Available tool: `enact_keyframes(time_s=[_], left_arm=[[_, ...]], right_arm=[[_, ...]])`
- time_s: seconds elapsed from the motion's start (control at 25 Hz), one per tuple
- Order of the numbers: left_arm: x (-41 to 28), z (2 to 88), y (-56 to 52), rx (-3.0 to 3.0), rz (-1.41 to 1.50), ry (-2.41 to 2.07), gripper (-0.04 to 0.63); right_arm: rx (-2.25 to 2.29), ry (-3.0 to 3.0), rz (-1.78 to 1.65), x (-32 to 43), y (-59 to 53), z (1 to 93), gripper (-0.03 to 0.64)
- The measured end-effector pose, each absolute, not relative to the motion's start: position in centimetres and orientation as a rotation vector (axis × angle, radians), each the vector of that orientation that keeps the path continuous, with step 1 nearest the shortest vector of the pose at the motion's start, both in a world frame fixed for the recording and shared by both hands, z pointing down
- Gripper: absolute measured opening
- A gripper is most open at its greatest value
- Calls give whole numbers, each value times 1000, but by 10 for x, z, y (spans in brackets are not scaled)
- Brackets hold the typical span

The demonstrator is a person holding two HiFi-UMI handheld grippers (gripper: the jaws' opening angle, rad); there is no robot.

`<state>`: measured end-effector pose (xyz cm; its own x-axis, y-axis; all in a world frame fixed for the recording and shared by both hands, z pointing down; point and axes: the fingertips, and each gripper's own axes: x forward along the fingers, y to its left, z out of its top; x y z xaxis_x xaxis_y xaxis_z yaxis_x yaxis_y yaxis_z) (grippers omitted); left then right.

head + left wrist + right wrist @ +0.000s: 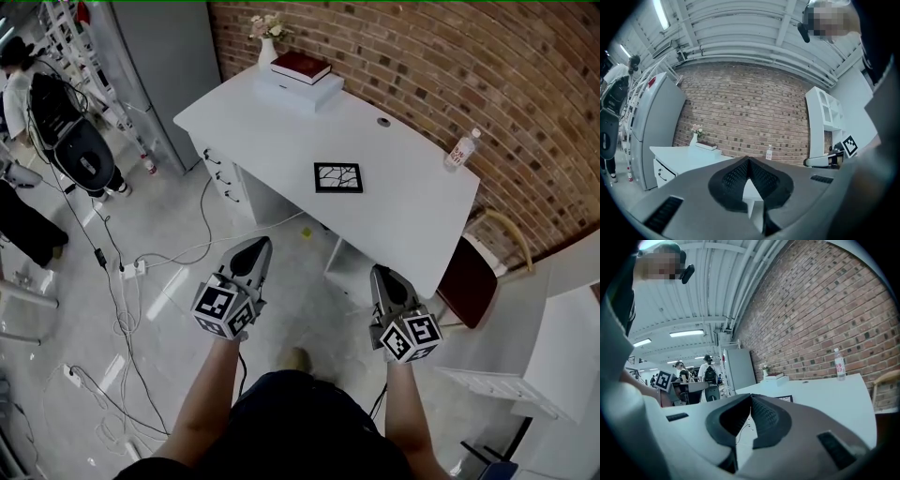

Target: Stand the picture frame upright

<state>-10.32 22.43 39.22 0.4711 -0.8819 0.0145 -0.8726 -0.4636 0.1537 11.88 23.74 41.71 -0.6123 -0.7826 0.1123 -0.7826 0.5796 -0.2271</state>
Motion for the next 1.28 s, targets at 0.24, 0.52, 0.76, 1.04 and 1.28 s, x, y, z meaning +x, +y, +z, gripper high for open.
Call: enact_keyframes(time_s=[0.24,0.52,0.76,1.04,1.28], left_arm=[[-113,395,199,2579,-102,-1539,4],[-120,404,191,2567,-81,-1536,5],[-125,416,176,2532,-80,-1536,4],[-126,421,147,2543,-45,-1532,4],[-129,426,105,2530,-28,-1536,5]], right_arm=[[-1381,2782,-406,107,215,419,5],[-1397,2788,-448,104,199,429,5],[-1385,2802,-485,97,178,439,5],[-1362,2821,-522,85,138,448,5],[-1360,2847,-565,76,91,456,5]])
